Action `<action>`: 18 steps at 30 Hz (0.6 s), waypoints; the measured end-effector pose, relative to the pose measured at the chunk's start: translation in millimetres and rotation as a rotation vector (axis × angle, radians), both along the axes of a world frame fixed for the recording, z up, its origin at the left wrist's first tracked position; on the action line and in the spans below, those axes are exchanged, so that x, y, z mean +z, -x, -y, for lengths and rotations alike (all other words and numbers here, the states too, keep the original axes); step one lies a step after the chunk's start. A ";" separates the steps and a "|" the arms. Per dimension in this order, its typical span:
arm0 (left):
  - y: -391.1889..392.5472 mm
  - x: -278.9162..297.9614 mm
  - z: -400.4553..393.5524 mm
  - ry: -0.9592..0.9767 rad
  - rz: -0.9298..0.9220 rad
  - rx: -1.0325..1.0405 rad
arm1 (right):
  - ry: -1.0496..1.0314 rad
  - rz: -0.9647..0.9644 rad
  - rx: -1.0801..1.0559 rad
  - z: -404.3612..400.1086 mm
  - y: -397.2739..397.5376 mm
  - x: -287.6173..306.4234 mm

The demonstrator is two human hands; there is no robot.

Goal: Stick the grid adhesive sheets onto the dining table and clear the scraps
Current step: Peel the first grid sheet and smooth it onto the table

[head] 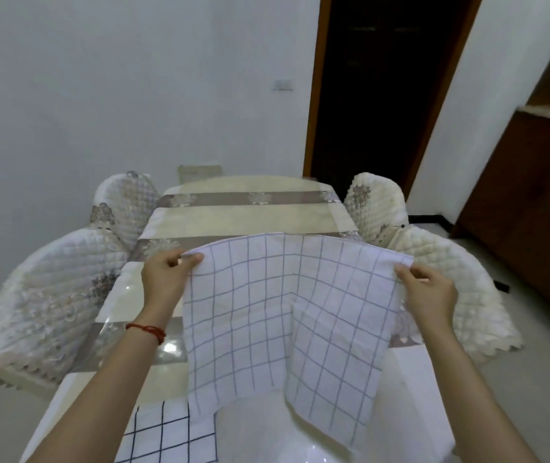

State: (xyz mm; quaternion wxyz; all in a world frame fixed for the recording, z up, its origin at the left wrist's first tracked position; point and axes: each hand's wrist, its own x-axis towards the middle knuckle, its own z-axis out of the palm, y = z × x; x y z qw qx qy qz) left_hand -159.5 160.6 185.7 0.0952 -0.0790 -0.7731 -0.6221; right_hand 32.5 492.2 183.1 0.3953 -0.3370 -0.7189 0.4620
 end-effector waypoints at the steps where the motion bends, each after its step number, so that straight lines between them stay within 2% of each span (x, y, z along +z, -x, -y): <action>1: 1.2 1.0 -5.1 -0.008 -0.014 -0.007 | 0.002 0.005 -0.037 -6.1 -9.3 0.2; 5: 4.8 3.6 -24.4 -0.054 -0.008 -0.123 | 0.000 -0.010 -0.152 -18.9 -46.8 3.7; 9: 14.4 8.7 -50.0 -0.020 0.021 -0.218 | -0.012 0.005 -0.234 -18.6 -70.5 8.2; 13: 23.9 14.8 -88.8 -0.007 0.103 -0.291 | 0.002 0.030 -0.311 -21.9 -76.6 10.2; 18: 36.6 17.3 -140.0 -0.090 0.189 -0.393 | 0.012 0.030 -0.347 -25.2 -71.9 17.0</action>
